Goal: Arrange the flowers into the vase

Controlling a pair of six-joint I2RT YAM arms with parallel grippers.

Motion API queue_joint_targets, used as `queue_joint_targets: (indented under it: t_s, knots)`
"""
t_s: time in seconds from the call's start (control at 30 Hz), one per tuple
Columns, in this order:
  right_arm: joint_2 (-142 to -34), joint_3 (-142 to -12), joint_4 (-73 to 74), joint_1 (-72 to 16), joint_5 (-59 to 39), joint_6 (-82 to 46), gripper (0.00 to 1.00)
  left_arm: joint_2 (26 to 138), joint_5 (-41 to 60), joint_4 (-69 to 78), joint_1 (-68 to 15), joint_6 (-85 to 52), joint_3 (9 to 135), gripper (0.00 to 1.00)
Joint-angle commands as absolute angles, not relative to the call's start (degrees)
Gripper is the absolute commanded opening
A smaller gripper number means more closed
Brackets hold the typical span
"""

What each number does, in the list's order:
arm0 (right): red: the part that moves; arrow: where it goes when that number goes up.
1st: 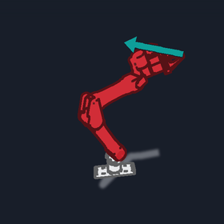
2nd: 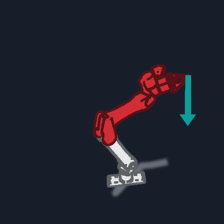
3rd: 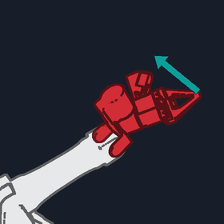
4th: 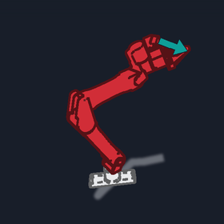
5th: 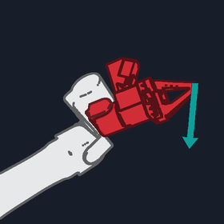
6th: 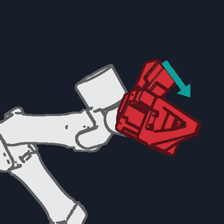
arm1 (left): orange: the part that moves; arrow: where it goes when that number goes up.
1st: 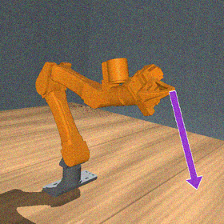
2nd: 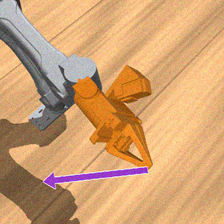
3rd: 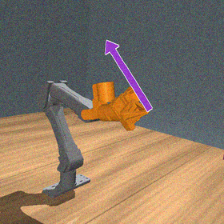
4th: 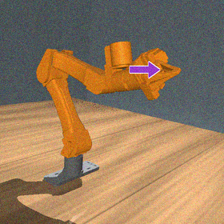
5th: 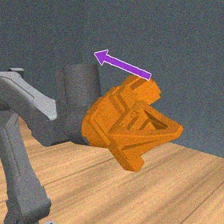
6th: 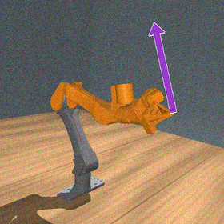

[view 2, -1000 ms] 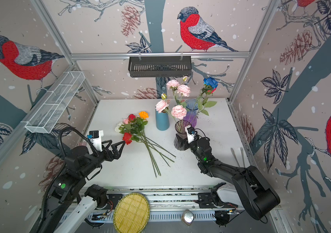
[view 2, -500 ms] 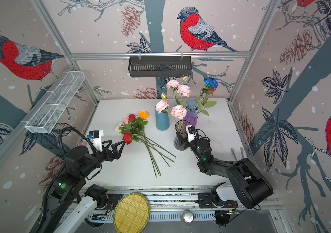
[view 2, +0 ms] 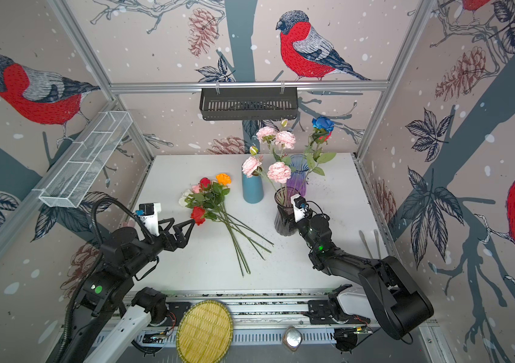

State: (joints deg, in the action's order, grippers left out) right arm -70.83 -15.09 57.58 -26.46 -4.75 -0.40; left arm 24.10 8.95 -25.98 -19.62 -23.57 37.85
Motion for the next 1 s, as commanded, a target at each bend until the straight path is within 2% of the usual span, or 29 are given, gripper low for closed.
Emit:
queue_joint_targets:
  t_s: [0.0, 0.13, 0.43, 0.5, 0.6, 0.8, 0.97]
  knots:
    - [-67.94, -15.21, 61.29, -25.8, -1.47, 1.14, 0.6, 23.93, 9.22, -25.62, -19.53, -22.94, 38.06, 0.99]
    - [-65.2, -13.79, 62.29, -23.06, -0.25, 0.5, 0.59, 23.91, 9.16, -25.58, -19.54, -22.94, 38.06, 0.99]
    - [-60.16, -12.39, 64.65, -17.84, 3.44, -0.52, 0.49, 24.02, 9.32, -25.58, -19.55, -23.03, 38.01, 0.99]
    - [-59.45, -12.74, 64.65, -16.35, 5.76, -0.62, 0.44, 24.09, 9.32, -25.58, -19.52, -23.02, 38.06, 0.99]
    - [-59.73, -13.73, 64.95, -12.59, 7.41, -1.81, 0.44, 24.39, 9.39, -25.58, -19.54, -23.03, 38.06, 0.99]
    - [-64.29, -18.9, 67.55, -5.97, 8.99, -0.96, 0.44, 25.22, 9.75, -25.58, -19.56, -22.94, 38.14, 0.99]
    - [-74.0, -26.38, 69.73, -2.54, 8.14, 2.9, 0.44, 25.31, 9.68, -25.58, -19.56, -22.94, 38.15, 0.99]
